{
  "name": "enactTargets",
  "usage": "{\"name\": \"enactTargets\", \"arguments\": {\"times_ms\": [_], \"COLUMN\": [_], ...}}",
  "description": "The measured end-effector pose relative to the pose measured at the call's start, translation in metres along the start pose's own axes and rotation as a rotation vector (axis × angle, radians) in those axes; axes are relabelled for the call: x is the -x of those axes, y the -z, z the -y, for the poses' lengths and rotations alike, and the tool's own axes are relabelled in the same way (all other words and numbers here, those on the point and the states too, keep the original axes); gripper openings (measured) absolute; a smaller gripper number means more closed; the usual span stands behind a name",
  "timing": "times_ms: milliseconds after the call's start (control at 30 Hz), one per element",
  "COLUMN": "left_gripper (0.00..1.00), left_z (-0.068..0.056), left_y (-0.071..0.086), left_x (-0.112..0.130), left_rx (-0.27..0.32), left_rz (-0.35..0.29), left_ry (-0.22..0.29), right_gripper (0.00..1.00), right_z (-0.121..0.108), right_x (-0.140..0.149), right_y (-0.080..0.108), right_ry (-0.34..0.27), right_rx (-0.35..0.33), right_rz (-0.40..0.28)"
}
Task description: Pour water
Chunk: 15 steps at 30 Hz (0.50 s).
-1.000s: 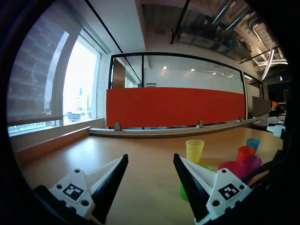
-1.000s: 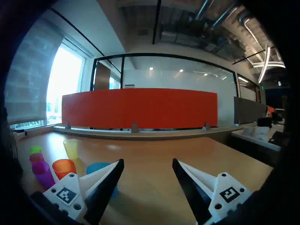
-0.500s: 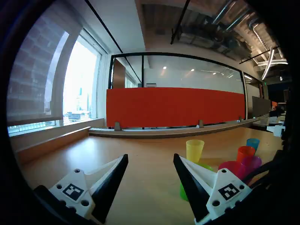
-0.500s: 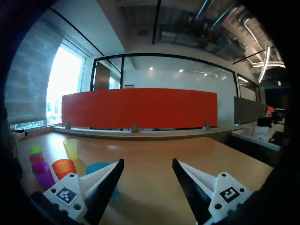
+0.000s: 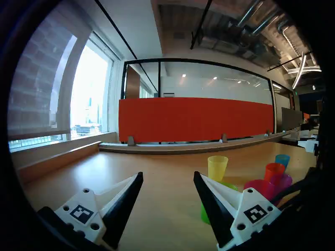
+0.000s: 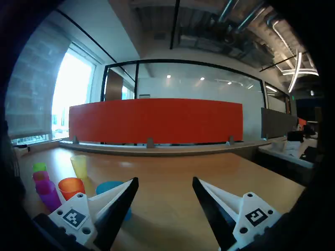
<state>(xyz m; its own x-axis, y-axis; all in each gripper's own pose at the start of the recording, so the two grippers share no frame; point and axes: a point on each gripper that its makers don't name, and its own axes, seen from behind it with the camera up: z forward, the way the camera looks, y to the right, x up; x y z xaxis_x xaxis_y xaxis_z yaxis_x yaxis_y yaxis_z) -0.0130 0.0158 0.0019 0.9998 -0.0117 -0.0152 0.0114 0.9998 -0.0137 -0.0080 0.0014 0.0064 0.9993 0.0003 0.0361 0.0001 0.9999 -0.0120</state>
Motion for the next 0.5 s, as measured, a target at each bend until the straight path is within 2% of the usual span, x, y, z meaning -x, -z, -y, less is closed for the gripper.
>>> {"name": "enactTargets", "arguments": {"times_ms": [500], "left_gripper": [0.89], "left_z": [0.0008], "left_y": [0.0001], "left_x": [-0.0006], "left_rx": [0.000], "left_rz": [0.001], "left_ry": [0.000], "right_gripper": [1.00], "right_z": [-0.0007], "right_x": [0.0005], "right_y": [0.0002], "right_ry": [0.000], "right_rx": [0.000], "right_rz": [0.000]}}
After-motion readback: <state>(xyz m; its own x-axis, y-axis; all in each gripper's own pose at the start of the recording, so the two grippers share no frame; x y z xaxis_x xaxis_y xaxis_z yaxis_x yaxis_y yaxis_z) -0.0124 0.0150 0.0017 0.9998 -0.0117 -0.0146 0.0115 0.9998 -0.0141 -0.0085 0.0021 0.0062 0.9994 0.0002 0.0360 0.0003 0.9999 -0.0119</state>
